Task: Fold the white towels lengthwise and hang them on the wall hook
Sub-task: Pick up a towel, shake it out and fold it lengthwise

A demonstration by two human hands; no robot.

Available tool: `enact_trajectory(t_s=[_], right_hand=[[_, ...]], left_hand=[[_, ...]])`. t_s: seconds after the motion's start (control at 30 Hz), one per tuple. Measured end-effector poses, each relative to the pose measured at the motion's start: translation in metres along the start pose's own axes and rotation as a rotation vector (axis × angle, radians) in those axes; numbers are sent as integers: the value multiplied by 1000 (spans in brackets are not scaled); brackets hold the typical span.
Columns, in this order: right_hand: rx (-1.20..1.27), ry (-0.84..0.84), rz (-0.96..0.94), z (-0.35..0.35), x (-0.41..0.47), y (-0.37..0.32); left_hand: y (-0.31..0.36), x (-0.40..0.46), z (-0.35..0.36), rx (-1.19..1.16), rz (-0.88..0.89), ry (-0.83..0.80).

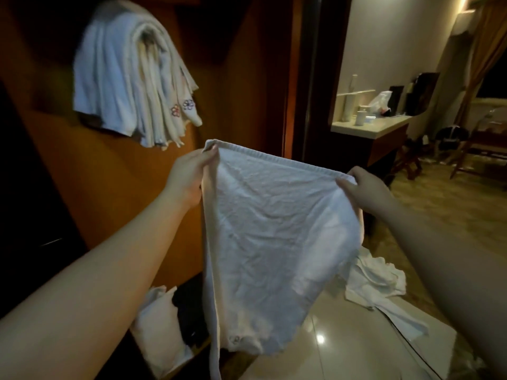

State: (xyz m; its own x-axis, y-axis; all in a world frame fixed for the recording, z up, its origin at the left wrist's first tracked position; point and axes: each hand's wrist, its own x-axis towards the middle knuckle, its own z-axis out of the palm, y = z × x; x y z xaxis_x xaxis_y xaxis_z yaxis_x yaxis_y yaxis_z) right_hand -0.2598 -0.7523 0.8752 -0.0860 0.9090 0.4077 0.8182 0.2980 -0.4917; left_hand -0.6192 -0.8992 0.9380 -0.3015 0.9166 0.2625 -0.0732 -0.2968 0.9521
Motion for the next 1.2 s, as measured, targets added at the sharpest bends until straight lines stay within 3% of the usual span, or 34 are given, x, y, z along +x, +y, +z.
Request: enact_trajectory(t_s=[0.2,0.3,0.47,0.7,0.87,1.0,1.1,1.2], right_hand=[[-351,-290,-211,23,-13,4],[-386,-314,-196,26,-26,12],[0,-337,-42,11,-39,0],[288,-382,-41,-12,-53,-49],[623,-571,-2,-24,-71,-86],[908,-612,-1,-37,-79,-112],[975,-664,-61,-49,-90,-133],[832,-660,-228,-59,-97,-145]], left_hand=[[18,-27,-15,-132,-49,99],[25,-41,-23,-86,-85,188],[39,-55,-34,-80,-106,265],[37,-73,-19,-41,-168,412],[23,-86,8,57,-230,378],[23,-90,33,5,-177,341],[25,-89,48,21,-156,304],[28,-96,59,47,-161,234]])
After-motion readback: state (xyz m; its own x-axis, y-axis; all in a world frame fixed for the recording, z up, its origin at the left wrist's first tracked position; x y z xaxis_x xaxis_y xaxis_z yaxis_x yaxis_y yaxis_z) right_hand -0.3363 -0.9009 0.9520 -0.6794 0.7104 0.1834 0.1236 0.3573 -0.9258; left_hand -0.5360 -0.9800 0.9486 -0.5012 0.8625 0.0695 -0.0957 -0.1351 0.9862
